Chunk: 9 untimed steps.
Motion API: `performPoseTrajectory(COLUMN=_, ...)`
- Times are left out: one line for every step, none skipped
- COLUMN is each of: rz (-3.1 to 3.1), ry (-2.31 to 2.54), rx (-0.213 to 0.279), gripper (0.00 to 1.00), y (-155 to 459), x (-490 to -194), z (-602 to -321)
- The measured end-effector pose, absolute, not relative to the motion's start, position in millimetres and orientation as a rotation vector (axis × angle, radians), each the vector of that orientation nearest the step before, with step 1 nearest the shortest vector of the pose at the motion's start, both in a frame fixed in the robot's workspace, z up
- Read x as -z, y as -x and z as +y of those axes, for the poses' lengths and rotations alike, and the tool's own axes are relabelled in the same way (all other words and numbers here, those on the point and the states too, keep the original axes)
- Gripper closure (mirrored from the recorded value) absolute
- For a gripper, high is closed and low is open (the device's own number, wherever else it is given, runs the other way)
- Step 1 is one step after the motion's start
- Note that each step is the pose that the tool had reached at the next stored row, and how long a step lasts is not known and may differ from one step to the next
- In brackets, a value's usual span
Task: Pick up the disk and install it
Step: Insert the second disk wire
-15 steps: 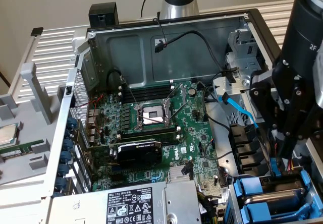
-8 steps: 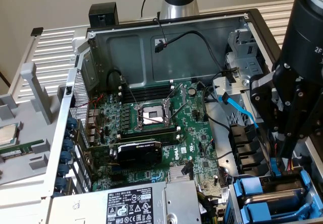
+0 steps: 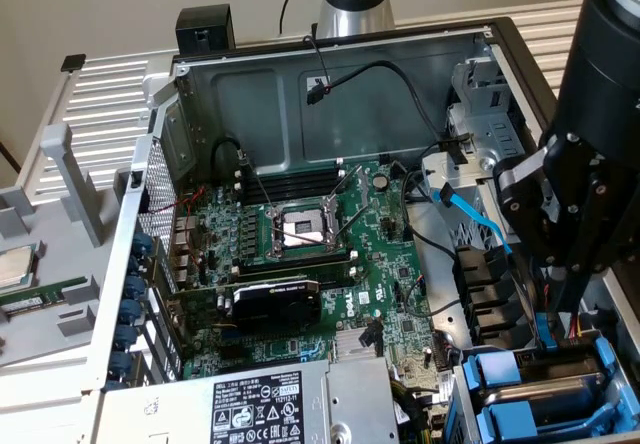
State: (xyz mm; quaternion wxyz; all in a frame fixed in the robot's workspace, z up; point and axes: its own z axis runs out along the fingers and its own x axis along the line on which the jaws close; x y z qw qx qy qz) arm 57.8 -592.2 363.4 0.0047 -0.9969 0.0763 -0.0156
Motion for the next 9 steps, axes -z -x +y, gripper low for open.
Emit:
performPoseTrajectory(rz=0.233, ry=3.123, rx=0.049, gripper=0.89, y=-57.8, x=-363.4, z=-592.2)
performPoseTrajectory(rz=0.233, ry=3.123, rx=0.049, gripper=0.89, y=-57.8, x=-363.4, z=-592.2)
performPoseTrajectory(rz=0.233, ry=3.122, rx=0.049, gripper=0.89, y=-57.8, x=-363.5, z=-592.3)
performPoseTrajectory(rz=0.233, ry=3.122, rx=0.049, gripper=0.89, y=-57.8, x=-363.5, z=-592.3)
performPoseTrajectory(rz=0.233, ry=3.122, rx=0.049, gripper=0.89, y=-57.8, x=-363.5, z=-592.2)
performPoseTrajectory(rz=0.233, ry=3.121, rx=0.049, gripper=0.89, y=-57.8, x=-363.4, z=-592.2)
performPoseTrajectory(rz=0.233, ry=3.121, rx=0.049, gripper=0.89, y=-57.8, x=-363.4, z=-592.2)
performPoseTrajectory(rz=0.233, ry=3.121, rx=0.049, gripper=0.89, y=-57.8, x=-363.4, z=-592.2)
performPoseTrajectory(rz=0.233, ry=3.121, rx=0.049, gripper=0.89, y=-57.8, x=-363.4, z=-592.2)
